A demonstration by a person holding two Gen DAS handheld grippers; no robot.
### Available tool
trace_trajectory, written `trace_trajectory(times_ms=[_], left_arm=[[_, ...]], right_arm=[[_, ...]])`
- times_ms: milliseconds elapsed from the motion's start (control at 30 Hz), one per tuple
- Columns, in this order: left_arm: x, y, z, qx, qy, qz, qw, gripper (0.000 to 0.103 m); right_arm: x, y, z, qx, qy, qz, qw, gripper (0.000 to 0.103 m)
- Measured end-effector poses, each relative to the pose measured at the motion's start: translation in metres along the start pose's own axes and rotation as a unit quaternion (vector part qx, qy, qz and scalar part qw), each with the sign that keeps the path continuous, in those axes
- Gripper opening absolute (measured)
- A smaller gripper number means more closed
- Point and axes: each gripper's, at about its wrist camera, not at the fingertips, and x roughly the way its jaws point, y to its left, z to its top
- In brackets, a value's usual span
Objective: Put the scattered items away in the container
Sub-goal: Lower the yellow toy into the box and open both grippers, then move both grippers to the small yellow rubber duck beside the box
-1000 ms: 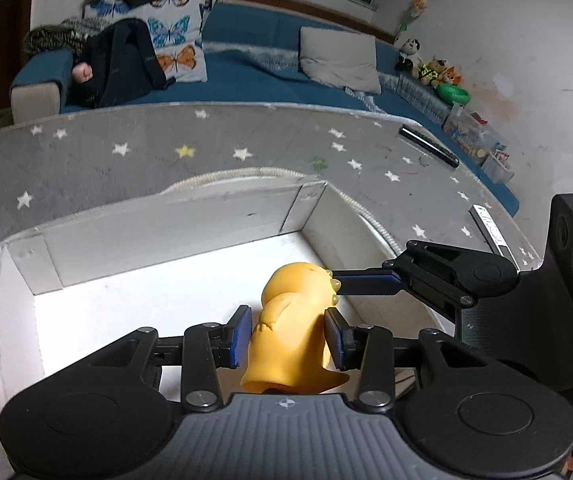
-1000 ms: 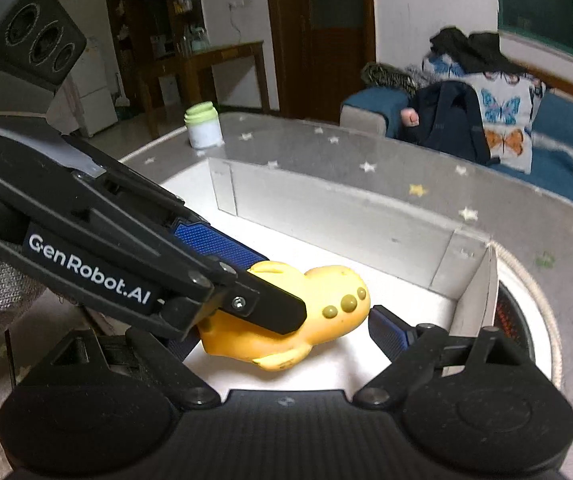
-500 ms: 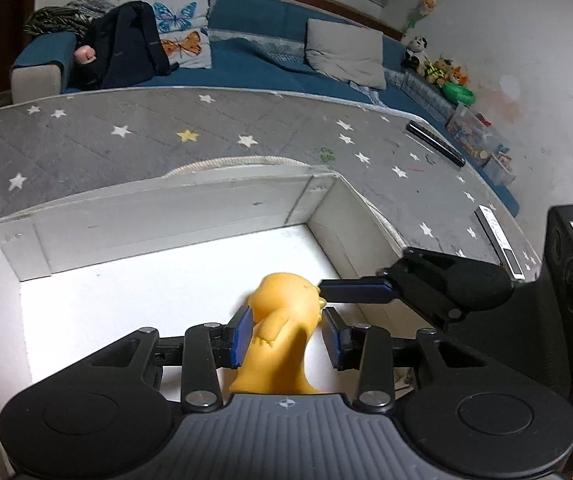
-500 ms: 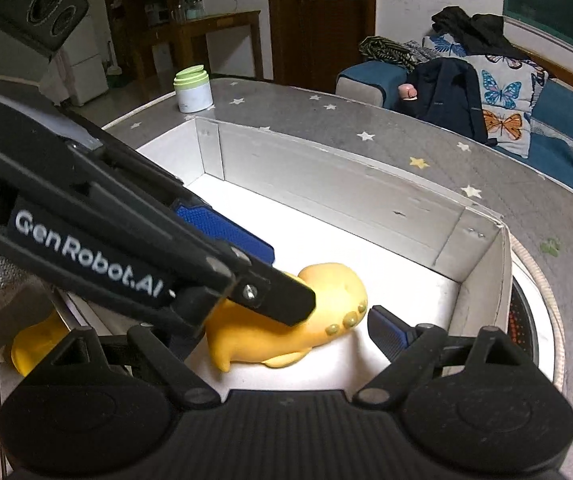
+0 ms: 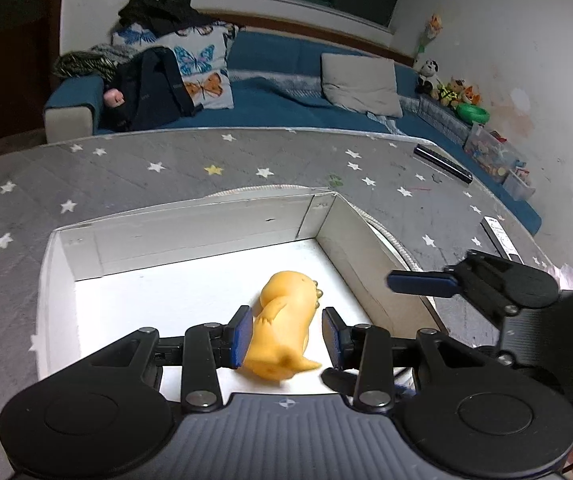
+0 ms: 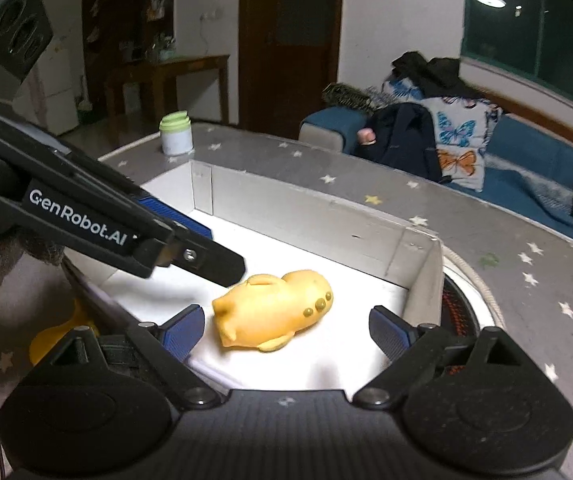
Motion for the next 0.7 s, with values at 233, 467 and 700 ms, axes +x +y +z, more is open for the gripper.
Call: trace_trajectory(times_ms=[233,467,700], left_arm=[[-0.022,-0.013,-0.024,0.004,-0.02,0.018,0.9996,0.04],[-0.036,-0.023,-0.051,-0.004,-0.028,0.026,0.9993,0.04],[-0.058,-0.011,-0.072,-0.033,-0.04,0.037,0.9979,0.04]], right_arm=[[-0.033,0.017,-0.025,0.007,-0.023,-0.016,1.0,0.092],[-0.059,0.038,-0.05,0.008,-0.03,-0.021,0.999,0.092],[-0.074,0.063,-0.058,-0.006,-0.039,0.004,0.999,0.092]])
